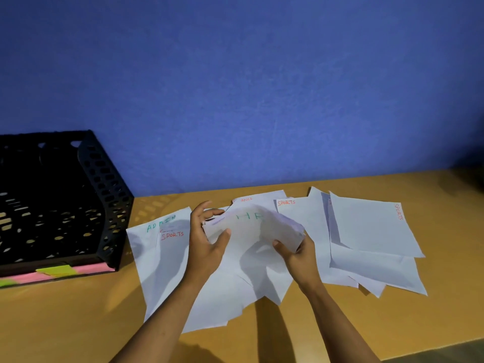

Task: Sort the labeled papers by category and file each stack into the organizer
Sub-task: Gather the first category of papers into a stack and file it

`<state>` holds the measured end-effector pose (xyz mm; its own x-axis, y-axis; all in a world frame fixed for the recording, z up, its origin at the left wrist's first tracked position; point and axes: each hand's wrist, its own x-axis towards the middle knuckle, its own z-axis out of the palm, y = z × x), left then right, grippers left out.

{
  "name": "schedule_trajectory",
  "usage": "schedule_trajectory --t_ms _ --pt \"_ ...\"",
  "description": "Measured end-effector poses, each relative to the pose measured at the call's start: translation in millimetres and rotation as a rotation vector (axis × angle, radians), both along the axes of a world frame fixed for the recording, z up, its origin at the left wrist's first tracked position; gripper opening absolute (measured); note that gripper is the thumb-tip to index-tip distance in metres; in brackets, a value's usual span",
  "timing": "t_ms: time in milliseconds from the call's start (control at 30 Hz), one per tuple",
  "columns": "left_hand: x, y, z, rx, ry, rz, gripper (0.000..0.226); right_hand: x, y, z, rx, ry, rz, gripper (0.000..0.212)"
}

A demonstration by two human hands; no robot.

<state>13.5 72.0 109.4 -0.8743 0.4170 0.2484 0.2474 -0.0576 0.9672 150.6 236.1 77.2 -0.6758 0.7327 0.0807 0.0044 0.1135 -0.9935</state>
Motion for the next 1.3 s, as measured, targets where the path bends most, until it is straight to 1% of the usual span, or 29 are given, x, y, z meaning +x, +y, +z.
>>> schedule_trajectory --t_ms 100,233,300,367,467,600,700,800,867,933,967,1033,1133,1233,1300 --pt "4 4 2 -0.021 0.073 0.060 0.064 -6 1 0 0.009 0.013 -0.013 0.054" --pt "4 5 6 -0.154 0.321 0.056 0.044 -6 4 -6 -0.012 0.003 -0.034 0.043" --pt "2 5 6 -0.195 0.380 0.034 0.034 -5 6 -8 -0.021 0.009 -0.023 0.041" --pt "1 4 7 -0.202 0.315 0.024 0.032 -4 7 -8 -0.045 0.002 -0.008 0.039" --pt "3 3 8 -0.202 0.221 0.027 0.038 -3 9 -12 -0.084 -0.025 0.021 0.033" --pt "8 4 16 -0.174 0.212 0.074 0.040 2 6 -25 -0.143 -0.074 0.032 0.028" --pt "11 6 26 -0.116 0.194 0.092 0.043 8 5 -34 -0.136 -0.113 0.030 0.012" --pt "10 6 33 -0.035 0.164 0.118 0.043 9 5 -31 -0.132 -0.088 0.030 0.005" --pt "6 2 30 -0.005 0.068 0.089 0.043 9 4 -27 -0.132 -0.059 0.024 0.005" --pt "1 -4 20 -0.032 -0.045 0.034 0.053 8 4 -22 -0.169 -0.020 0.024 0.004" --pt "0 -8 15 -0.061 -0.098 0.004 0.056 8 4 -20 -0.186 -0.005 0.032 0.007" --pt "2 -15 5 -0.125 -0.173 -0.049 0.053 8 4 -19 -0.216 0.007 0.074 0.016" --pt "11 -24 -7 -0.232 -0.165 -0.065 0.053 6 1 -18 -0.284 -0.001 0.159 0.031" --pt "17 -33 -12 -0.275 -0.159 0.015 0.057 0 -7 -18 -0.341 -0.001 0.226 0.030" --pt "18 -39 -14 -0.308 -0.163 0.060 0.054 -3 -15 -17 -0.375 0.009 0.248 0.027"
